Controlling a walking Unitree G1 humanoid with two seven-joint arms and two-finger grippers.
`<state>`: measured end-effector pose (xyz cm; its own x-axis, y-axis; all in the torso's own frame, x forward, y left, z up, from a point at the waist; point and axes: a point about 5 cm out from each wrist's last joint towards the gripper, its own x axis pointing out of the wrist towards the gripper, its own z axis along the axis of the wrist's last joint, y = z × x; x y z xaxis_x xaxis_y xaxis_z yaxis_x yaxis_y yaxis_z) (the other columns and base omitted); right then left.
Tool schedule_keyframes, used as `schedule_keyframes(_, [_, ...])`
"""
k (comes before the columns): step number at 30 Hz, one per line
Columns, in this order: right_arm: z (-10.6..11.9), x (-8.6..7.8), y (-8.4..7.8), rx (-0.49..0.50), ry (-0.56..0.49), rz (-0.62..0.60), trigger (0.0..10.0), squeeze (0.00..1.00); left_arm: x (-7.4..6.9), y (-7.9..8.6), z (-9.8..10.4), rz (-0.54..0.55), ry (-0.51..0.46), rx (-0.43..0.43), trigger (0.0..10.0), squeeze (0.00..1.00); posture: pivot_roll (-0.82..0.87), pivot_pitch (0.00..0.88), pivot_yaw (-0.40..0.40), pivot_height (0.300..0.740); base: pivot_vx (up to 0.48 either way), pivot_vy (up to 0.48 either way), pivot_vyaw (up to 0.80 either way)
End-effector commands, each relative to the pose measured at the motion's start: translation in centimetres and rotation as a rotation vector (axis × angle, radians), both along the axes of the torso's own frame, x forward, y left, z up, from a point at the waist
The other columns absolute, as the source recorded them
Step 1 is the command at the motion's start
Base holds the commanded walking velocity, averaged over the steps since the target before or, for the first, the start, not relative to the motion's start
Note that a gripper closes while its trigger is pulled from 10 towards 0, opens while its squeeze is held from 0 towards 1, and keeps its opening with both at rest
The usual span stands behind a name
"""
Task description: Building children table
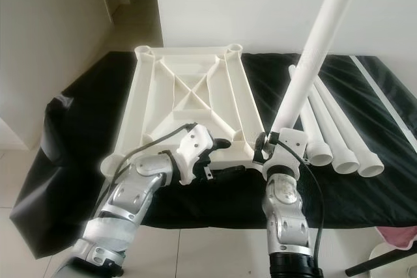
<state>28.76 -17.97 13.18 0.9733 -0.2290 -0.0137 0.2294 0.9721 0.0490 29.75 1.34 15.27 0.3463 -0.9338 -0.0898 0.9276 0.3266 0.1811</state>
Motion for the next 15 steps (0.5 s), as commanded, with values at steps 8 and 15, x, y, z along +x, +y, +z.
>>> schedule_keyframes(8, [-0.1, 0.0, -1.2, -0.029, -0.014, 0.165, 10.0, 0.0, 0.4, 0.4, 0.1, 0.137, -0.033, 0.003, 10.0, 0.0, 0.01, 0.0, -0.012, 0.74, 0.0, 0.0, 0.0])
schedule_keyframes(15, [1.7, 0.9, -2.9, -0.131, -0.074, 0.38, 10.0, 0.0, 0.8, 0.6, 0.2, 0.14, -0.055, 0.025, 10.0, 0.0, 0.01, 0.0, -0.014, 0.74, 0.0, 0.0, 0.0])
